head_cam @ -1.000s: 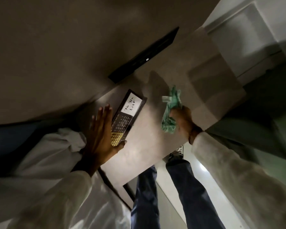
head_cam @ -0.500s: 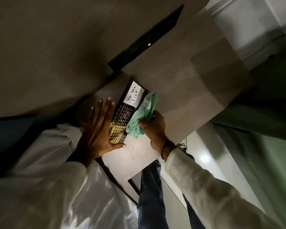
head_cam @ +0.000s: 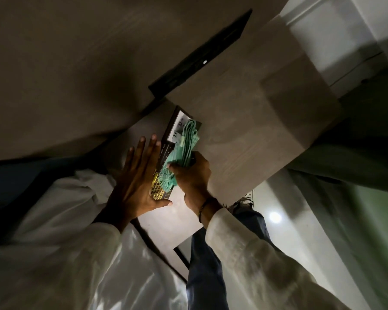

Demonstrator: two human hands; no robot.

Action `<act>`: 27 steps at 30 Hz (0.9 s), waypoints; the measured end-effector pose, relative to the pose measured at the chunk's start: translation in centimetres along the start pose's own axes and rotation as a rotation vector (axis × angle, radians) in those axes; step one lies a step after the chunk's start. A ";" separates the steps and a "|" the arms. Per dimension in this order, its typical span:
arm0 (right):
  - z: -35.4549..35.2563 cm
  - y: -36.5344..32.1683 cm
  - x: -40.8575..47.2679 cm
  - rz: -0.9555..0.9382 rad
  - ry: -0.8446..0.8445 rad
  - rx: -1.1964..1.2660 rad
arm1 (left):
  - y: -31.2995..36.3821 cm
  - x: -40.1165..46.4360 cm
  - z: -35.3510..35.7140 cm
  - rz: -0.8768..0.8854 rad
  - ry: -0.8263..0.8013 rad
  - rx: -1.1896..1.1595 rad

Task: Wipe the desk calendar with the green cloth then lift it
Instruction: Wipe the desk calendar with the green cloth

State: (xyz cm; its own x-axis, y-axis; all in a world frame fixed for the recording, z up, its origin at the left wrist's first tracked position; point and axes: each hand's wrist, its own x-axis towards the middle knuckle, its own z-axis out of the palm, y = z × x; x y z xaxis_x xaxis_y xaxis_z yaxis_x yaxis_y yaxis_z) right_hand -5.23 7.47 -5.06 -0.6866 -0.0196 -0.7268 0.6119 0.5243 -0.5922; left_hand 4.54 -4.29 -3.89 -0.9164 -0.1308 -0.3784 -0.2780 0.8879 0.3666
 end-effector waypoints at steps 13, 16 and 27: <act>1.2 0.7 0.0 -0.182 0.113 -0.149 | -0.9 -0.1 -0.2 -0.005 0.028 0.023; 1.2 0.9 0.6 -0.125 0.140 -0.166 | -0.8 -0.3 -0.1 -0.014 0.021 0.020; 1.4 1.0 0.8 -0.072 0.047 -0.030 | -0.6 -0.2 0.1 -0.010 0.049 0.014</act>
State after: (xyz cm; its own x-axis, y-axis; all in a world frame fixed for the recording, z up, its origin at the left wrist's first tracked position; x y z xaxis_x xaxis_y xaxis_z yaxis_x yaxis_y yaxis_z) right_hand -4.62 6.75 -6.68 -0.7462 -0.0181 -0.6654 0.5493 0.5480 -0.6309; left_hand 4.92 -4.74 -4.07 -0.9266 -0.1605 -0.3401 -0.2834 0.8925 0.3509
